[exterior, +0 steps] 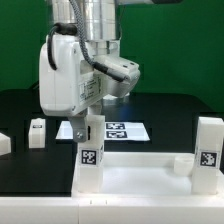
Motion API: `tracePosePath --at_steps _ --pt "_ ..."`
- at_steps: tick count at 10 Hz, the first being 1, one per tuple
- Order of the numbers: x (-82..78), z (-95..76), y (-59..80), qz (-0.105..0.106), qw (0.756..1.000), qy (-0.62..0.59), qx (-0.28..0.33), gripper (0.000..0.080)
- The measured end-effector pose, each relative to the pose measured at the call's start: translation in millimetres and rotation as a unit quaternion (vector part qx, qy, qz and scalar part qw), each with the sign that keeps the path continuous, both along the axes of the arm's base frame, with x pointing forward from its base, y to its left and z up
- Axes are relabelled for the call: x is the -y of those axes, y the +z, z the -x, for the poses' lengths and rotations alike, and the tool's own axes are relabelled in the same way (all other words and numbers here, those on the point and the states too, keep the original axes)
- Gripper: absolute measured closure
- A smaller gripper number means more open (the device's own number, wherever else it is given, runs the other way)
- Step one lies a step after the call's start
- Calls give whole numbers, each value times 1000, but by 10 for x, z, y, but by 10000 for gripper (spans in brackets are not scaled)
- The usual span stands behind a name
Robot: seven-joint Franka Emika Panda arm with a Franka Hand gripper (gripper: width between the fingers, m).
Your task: Assemble desk
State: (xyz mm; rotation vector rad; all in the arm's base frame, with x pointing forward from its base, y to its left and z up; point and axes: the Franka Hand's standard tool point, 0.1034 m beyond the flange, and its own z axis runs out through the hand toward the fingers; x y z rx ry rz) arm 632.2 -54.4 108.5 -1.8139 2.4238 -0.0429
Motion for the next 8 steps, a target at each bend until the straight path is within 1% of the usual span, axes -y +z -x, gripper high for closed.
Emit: tracePosePath --at_steps 1,2,3,5,8 --pt "-6 -41 153 -2 1000 17 12 242" --pt "10 -68 325 -6 999 30 24 169" --pt "32 -69 353 -9 999 33 22 156" --pt "15 -62 320 -8 999 34 19 150" --pt "13 -61 313 -8 999 35 19 150"
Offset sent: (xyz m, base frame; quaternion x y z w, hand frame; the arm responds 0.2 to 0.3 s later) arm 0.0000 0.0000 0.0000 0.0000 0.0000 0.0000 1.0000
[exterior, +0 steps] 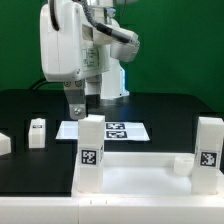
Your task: Assemble desk
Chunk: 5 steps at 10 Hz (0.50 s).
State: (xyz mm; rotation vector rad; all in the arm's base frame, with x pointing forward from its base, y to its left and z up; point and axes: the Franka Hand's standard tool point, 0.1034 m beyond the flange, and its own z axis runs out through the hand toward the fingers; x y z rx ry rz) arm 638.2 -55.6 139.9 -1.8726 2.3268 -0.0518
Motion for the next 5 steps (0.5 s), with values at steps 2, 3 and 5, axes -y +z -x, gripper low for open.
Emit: tracePosePath --at_steps 2,3,5 --pt "-78 -7 96 0 999 31 8 150" --pt "-207 22 136 -4 999 35 10 150" --pt "-598 122 129 -4 996 84 -1 150"
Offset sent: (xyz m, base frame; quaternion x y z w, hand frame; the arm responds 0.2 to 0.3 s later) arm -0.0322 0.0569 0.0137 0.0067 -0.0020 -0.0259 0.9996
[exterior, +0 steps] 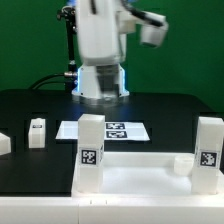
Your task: Assemble desk
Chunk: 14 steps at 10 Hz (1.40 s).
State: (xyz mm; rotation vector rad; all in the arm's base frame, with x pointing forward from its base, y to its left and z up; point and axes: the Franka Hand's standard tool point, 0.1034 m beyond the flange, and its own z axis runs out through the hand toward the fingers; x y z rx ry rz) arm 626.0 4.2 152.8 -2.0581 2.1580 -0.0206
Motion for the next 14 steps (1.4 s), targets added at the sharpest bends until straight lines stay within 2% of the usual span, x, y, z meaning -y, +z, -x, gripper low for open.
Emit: tracePosePath --at_steps 4,5,7,8,9,12,14 --pt "-8 11 -30 1 1000 16 -5 150" --pt "-84 150 -141 3 1000 12 -11 150" --pt "-290 563 -582 19 999 3 -38 150" --pt "-366 627 -739 25 998 1 -54 150" --pt "-374 590 -724 25 998 5 -51 150" --pt "-349 624 -768 31 998 5 -46 150" --pt "-324 976 -1011 49 997 3 -56 150"
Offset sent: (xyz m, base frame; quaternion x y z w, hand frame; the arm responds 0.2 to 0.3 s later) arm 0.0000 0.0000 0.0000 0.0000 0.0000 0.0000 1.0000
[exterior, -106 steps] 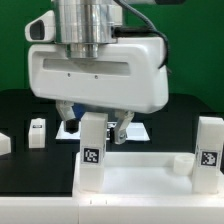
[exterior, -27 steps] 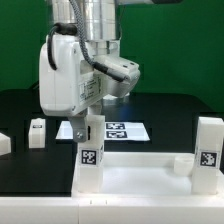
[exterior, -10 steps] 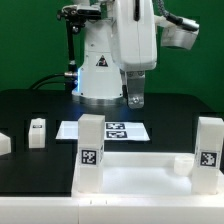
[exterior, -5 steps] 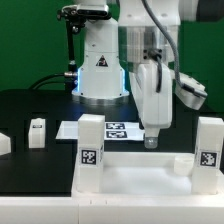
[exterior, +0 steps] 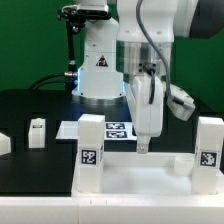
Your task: Assemble desk
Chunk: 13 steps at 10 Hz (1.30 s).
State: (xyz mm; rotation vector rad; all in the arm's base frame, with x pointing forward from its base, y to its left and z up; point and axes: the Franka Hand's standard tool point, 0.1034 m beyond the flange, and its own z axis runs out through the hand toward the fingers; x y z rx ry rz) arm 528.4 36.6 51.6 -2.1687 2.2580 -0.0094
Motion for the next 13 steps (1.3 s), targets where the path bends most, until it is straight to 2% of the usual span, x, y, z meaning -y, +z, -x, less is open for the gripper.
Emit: tracePosePath --at_steps 2,4,5,8,10,11,12,13 --pt "-29 121 -138 8 1000 5 -11 150" --pt "-22 206 -372 24 999 13 -24 150" --pt "-2 225 -442 29 999 15 -28 150" --pt "0 225 -450 30 999 16 -28 163" --pt "0 225 -451 30 999 16 -28 522" --pt "0 225 -451 30 999 16 -28 522" --pt "0 225 -451 30 999 16 -28 702" --pt "7 214 -443 31 999 16 -26 749"
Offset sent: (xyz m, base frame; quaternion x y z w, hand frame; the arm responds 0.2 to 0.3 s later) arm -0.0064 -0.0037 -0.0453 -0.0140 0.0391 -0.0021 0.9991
